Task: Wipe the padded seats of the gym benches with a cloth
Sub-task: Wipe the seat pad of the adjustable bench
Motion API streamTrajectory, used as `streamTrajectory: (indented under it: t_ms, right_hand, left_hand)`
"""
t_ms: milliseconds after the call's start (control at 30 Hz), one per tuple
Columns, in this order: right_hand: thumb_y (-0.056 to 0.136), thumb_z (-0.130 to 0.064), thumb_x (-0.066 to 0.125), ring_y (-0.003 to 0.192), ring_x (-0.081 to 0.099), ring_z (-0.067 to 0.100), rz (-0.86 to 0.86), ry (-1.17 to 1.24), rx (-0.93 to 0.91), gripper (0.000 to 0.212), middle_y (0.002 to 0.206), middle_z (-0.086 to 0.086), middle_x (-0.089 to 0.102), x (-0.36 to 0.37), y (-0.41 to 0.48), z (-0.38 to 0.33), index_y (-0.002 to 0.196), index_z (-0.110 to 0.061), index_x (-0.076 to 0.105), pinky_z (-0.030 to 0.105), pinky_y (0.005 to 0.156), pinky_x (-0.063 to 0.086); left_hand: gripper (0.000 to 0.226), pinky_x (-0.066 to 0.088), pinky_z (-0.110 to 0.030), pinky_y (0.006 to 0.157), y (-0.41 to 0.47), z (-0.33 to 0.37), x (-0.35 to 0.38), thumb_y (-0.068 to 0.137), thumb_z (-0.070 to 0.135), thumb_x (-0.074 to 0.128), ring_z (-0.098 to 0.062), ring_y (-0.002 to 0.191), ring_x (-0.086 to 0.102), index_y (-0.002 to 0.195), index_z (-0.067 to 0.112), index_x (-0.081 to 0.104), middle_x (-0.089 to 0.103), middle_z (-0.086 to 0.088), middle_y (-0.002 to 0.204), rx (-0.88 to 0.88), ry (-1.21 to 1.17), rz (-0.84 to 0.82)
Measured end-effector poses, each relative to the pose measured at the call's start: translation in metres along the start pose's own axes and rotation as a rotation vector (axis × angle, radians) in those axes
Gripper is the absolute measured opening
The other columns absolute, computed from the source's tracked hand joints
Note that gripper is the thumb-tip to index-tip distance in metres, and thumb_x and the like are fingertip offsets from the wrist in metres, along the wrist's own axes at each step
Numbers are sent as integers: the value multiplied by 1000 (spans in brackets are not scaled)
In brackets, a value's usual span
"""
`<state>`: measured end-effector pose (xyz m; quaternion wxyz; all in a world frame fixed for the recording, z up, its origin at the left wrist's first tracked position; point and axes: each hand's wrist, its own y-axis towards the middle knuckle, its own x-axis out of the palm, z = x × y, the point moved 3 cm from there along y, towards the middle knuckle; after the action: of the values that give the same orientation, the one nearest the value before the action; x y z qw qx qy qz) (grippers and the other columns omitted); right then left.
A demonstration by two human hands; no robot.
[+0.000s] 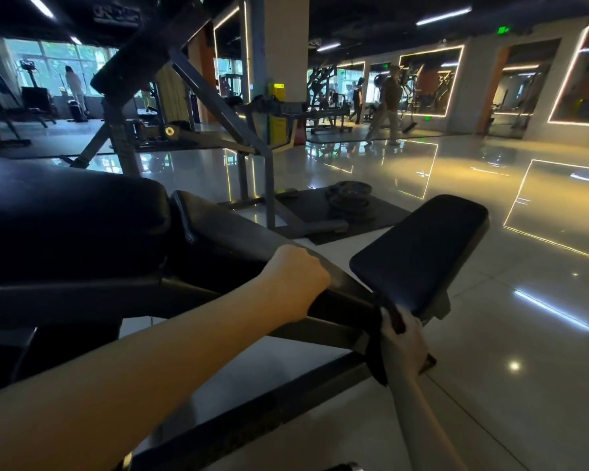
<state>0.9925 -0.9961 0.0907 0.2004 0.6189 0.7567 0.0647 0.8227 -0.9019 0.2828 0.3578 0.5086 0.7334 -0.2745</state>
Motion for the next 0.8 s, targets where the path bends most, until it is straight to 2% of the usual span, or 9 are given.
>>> streamTrajectory:
  t_ms: [100,200,267,333,433,500,567,733,800]
  right_hand:
    - [96,-24,57,99,55,17,16,-39,21,28,114,6,61,16,-12,5,120,-12,67,27,83,33]
    - [91,-7,61,103,61,26,6,-117,21,30,114,9,64,24,-26,17,120,-14,68,28,83,37]
    - [90,-7,62,100,61,25,-9,-128,39,33,111,6,63,26,-32,18,120,-19,69,29,78,39]
    - [88,-6,63,92,60,21,-56,-164,-4,33,105,5,63,22,-31,19,116,-20,71,23,71,38]
    - [87,-15,63,89,61,22,-166,-281,-91,24,98,2,63,10,-17,26,108,-20,72,25,65,37]
    - [93,-27,61,89,60,22,-71,-229,-62,18,96,0,61,-4,2,20,107,-18,69,28,71,37]
    - [96,-27,62,89,55,22,42,-170,-24,22,98,3,59,-12,17,6,111,-13,68,30,75,36]
    - [93,-31,55,89,48,16,37,-123,-20,29,103,3,54,11,5,-4,113,-14,67,29,74,35]
    - [91,-20,58,87,49,15,49,-96,7,18,103,5,56,20,-13,3,106,-12,64,23,68,34]
  left_hand:
    - [40,35,-28,64,-1,3,-2,96,31,57,-16,86,54,135,24,52,61,0,110,11,-10,55]
    - [38,35,-27,62,0,2,2,97,31,56,-16,86,55,134,23,52,62,0,108,16,-23,108]
    - [39,33,-27,58,0,2,3,97,31,56,-17,91,59,135,24,51,62,0,111,13,-1,117]
    - [41,30,-26,55,-1,1,2,97,32,56,-16,90,58,137,24,50,62,-1,113,21,12,112]
    - [44,34,-26,60,0,2,5,97,32,57,-17,95,61,138,23,48,63,-1,116,15,-10,111]
    - [44,36,-27,63,1,2,6,97,31,57,-18,98,62,138,22,48,62,-1,115,13,-17,101]
    - [43,33,-26,59,1,2,5,96,32,57,-17,95,61,137,23,49,63,-1,113,14,-26,125]
    - [45,41,-28,68,4,1,11,97,34,56,-18,102,62,140,25,46,62,0,118,29,-45,134]
    - [45,47,-29,75,3,-2,13,96,35,56,-19,106,61,140,27,46,61,0,124,26,-76,143]
